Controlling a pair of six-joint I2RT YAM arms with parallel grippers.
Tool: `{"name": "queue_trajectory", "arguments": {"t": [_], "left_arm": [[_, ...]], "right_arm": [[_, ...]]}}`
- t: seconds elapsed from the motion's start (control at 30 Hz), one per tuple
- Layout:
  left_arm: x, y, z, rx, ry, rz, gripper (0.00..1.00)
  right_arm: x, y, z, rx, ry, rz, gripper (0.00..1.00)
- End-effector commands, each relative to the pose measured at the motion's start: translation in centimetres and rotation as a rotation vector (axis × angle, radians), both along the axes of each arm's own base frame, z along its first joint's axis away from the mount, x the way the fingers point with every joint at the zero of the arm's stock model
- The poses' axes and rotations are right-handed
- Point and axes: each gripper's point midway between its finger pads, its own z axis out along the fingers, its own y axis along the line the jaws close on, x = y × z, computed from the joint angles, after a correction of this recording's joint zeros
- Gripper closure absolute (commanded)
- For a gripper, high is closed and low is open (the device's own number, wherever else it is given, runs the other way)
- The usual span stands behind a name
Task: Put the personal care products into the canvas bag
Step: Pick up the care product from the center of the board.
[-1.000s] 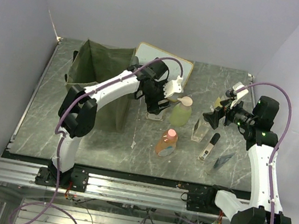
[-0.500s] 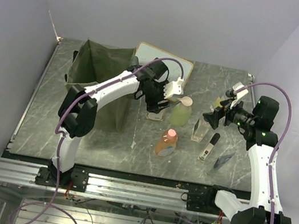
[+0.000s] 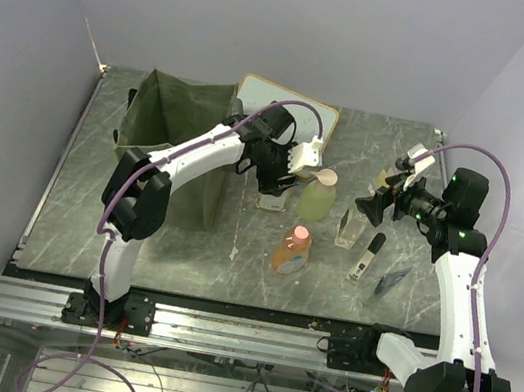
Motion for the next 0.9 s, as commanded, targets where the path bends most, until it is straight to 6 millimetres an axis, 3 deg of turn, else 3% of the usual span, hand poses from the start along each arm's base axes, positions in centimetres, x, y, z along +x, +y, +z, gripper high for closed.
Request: {"name": "queue_trajectory", "arguments": {"t": [0.0,0.23,0.47,0.87], "left_arm": [[0.1,-0.7,1.3,-0.041,-0.028,-0.047,0.31],[-0.7,-0.5,3.0,-0.060,-0.062,-0.109,0.55],[-2.0,-0.4,8.1,-0.123,-0.116,-0.167,0.92],[-6.2,1.4,20.9,-0.335,-0.241,-0.138,0.93]], "right_arm": [[0.0,0.0,0.1,0.000,-0.008,0.012,0.00],[0.0,0.0,0.0,0.001,-0.004,0.012,0.00],[0.0,0.0,0.0,0.001,-0.004,0.011,0.00],[0.0,0.0,0.0,0.001,-0.007,0.009,0.00]]}}
